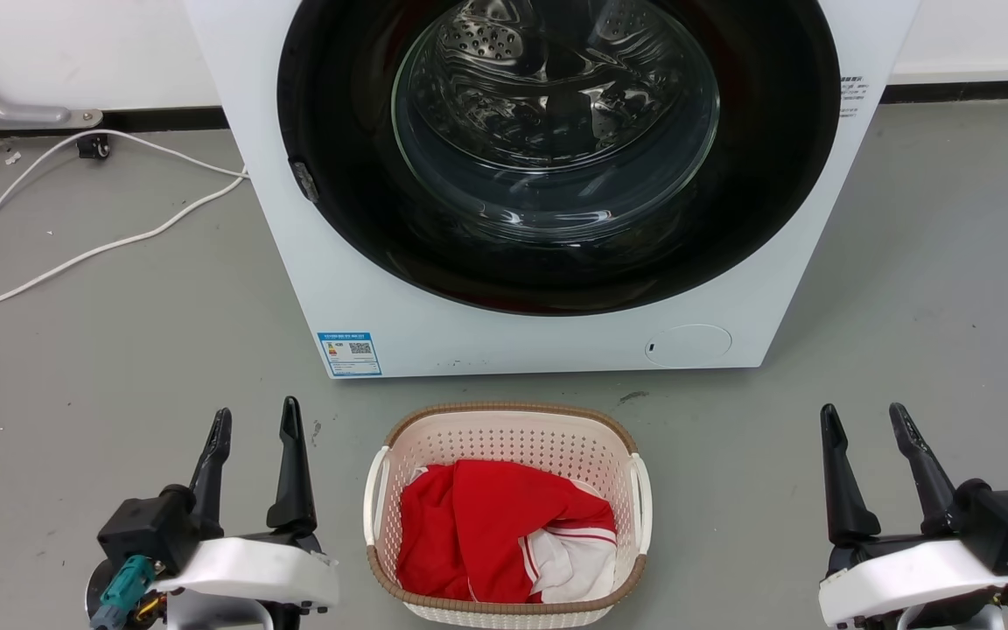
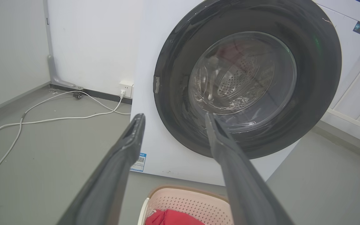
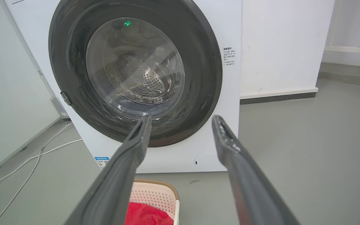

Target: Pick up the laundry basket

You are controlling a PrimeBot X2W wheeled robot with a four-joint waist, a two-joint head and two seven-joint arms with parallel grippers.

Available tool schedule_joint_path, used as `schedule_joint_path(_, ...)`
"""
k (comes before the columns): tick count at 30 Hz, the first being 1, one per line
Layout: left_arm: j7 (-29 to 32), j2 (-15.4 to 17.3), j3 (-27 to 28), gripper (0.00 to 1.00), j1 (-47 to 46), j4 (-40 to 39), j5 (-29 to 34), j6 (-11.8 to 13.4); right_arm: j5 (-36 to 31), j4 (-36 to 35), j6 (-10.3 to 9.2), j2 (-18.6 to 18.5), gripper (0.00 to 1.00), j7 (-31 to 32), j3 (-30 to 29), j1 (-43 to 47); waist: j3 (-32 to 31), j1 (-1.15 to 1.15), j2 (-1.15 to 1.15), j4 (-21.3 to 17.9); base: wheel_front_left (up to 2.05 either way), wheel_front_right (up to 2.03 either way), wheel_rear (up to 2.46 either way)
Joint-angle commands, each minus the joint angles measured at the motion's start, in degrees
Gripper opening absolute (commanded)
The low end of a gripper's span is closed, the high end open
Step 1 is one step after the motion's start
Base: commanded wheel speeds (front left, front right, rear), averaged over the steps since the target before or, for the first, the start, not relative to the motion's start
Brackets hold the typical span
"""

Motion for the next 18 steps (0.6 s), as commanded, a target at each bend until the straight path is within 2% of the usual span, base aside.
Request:
schedule_joint_path(1, -0.60, 0.19, -0.19, 1.00, 0.29, -0.63, 1.80, 0.30, -1.76, -0.70, 0.00, -0.22, 1.00, -0.56, -0.01, 0.29, 0.00, 0.00, 0.00, -0.02, 0.00, 0.00, 0.00)
schedule_joint_path(18, -2.48, 0.21, -0.66, 1.00, 1.24, -1.05, 9.69, 1.47, -8.79, -1.20, -0.01, -0.25, 1.00, -2.42, 0.45, 1.00, 0.23, 0.00, 0.00, -0.04, 0.00, 0.00, 0.00)
